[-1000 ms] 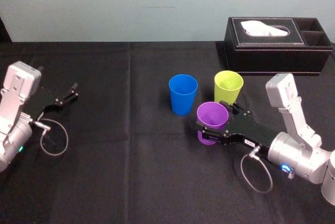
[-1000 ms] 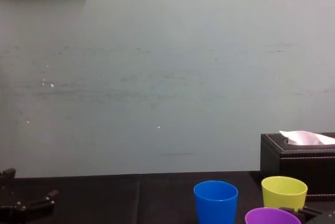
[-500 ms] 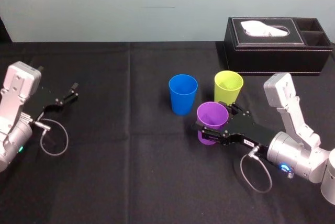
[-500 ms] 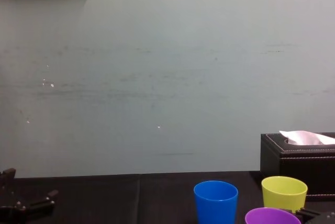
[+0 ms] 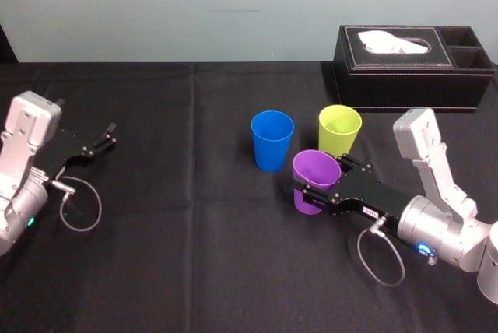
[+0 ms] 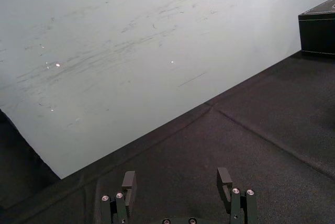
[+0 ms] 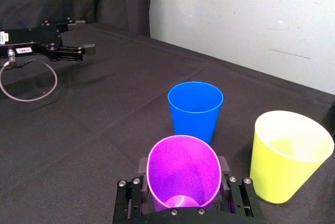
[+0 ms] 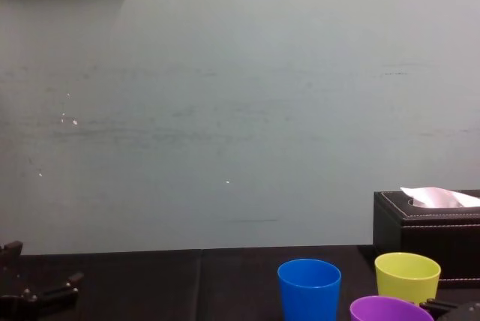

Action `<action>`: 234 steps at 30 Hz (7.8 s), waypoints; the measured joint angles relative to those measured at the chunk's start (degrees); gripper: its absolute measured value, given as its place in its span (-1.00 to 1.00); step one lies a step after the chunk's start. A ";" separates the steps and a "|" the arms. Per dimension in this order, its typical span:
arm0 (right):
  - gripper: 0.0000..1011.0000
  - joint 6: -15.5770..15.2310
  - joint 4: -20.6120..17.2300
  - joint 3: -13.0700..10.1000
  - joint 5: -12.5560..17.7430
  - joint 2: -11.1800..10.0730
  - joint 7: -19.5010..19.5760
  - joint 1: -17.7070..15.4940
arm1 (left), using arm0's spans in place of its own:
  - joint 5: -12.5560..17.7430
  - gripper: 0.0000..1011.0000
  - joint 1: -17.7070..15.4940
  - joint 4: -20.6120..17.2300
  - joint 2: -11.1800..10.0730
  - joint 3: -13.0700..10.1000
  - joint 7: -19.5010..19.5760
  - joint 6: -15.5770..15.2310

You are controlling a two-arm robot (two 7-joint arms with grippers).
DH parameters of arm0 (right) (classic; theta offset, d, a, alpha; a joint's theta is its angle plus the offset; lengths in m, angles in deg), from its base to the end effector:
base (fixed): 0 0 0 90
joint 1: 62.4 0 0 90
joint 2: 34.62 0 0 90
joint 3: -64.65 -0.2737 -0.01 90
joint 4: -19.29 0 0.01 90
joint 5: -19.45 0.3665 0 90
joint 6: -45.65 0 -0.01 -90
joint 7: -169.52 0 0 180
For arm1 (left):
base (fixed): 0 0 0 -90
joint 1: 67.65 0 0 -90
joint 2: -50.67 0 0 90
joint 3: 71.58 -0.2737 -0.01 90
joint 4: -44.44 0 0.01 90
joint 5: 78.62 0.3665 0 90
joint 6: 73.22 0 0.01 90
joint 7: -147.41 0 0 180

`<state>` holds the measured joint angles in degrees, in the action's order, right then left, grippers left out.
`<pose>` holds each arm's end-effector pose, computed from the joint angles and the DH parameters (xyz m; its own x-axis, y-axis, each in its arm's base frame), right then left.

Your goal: Stack the three plastic cups sequentially using one hand.

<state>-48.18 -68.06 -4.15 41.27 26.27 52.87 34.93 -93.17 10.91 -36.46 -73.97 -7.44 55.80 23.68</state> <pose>0.3988 -0.0248 -0.2830 0.6963 -0.7158 0.0525 0.7089 0.6744 -0.2067 0.4100 0.0581 -0.3001 0.2924 0.8803 0.3736 -0.9552 0.2874 0.0702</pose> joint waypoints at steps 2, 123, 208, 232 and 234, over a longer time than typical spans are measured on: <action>0.48 0.01 -0.01 -0.01 0.01 0.00 0.00 -0.01 | 0.00 1.00 0.00 0.00 0.00 0.00 0.00 0.00; 0.44 -1.05 8.47 5.35 -1.65 6.38 -2.25 18.06 | 0.00 1.00 0.00 0.00 0.00 0.00 0.00 0.00; 0.98 -5.34 -10.10 -1.09 -2.73 -0.14 6.11 2.81 | 0.01 1.00 0.00 0.00 0.00 0.00 0.00 0.00; 0.98 -5.12 -13.19 -11.36 -2.17 -1.19 9.51 -10.60 | 0.00 1.00 0.00 0.00 0.00 0.00 0.00 0.01; 0.98 -4.74 -12.08 -11.47 -2.01 -0.78 9.17 -10.47 | 0.00 1.00 0.00 0.00 0.00 0.00 0.00 0.01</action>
<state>-52.92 -80.15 -15.63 39.25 25.48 62.04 24.46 -93.17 10.91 -36.46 -73.97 -7.44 55.79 23.69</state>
